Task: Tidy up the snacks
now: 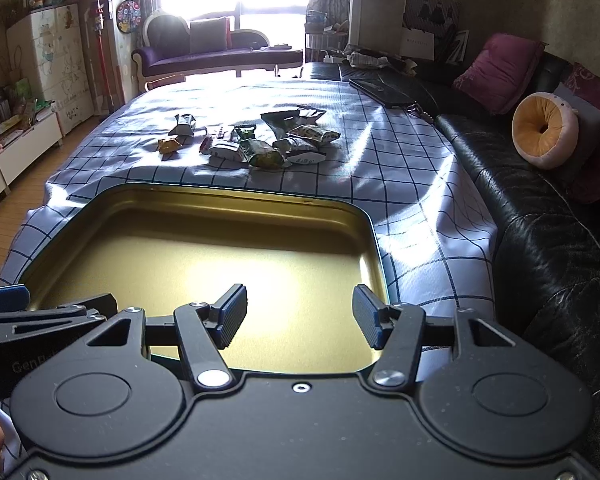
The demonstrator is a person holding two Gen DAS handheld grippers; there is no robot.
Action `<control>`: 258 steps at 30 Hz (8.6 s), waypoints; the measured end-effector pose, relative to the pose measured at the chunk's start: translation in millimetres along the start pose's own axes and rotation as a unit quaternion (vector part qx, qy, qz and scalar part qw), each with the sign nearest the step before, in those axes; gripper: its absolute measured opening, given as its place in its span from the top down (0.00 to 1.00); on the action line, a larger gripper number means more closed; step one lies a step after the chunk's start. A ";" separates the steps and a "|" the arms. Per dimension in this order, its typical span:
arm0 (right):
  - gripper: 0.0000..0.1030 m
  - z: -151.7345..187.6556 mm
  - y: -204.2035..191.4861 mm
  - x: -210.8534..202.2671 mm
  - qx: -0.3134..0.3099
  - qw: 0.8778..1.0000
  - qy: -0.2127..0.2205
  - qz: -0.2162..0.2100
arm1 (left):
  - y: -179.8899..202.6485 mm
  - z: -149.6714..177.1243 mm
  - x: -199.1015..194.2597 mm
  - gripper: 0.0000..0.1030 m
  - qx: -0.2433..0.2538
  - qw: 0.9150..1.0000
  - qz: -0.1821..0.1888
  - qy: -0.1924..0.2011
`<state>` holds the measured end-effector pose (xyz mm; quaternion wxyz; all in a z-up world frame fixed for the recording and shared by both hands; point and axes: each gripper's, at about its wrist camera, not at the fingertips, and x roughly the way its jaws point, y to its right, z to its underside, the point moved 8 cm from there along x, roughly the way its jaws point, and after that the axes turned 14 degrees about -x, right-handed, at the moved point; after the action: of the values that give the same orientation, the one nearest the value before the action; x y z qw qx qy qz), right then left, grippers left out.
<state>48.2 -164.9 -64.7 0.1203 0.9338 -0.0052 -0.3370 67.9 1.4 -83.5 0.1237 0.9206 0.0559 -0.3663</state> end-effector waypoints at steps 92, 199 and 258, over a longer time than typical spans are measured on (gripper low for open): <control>0.47 -106.9 44.3 160.3 0.051 0.996 -0.027 -0.062 | 6.3 -197.6 176.4 0.25 -0.011 0.999 0.013 -0.041; 0.49 -125.2 36.1 158.4 0.047 0.992 0.050 -0.104 | 28.3 -229.5 230.6 0.83 -0.014 0.994 0.040 -0.101; 0.48 -36.1 7.0 76.4 0.073 0.988 -0.076 -0.110 | 8.5 -80.6 91.1 0.75 0.059 0.969 0.055 -0.233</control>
<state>130.5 -170.6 -84.3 0.0132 0.9068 0.0634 -0.4165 188.9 16.0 -88.1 0.0988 0.8170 -0.0471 -0.5661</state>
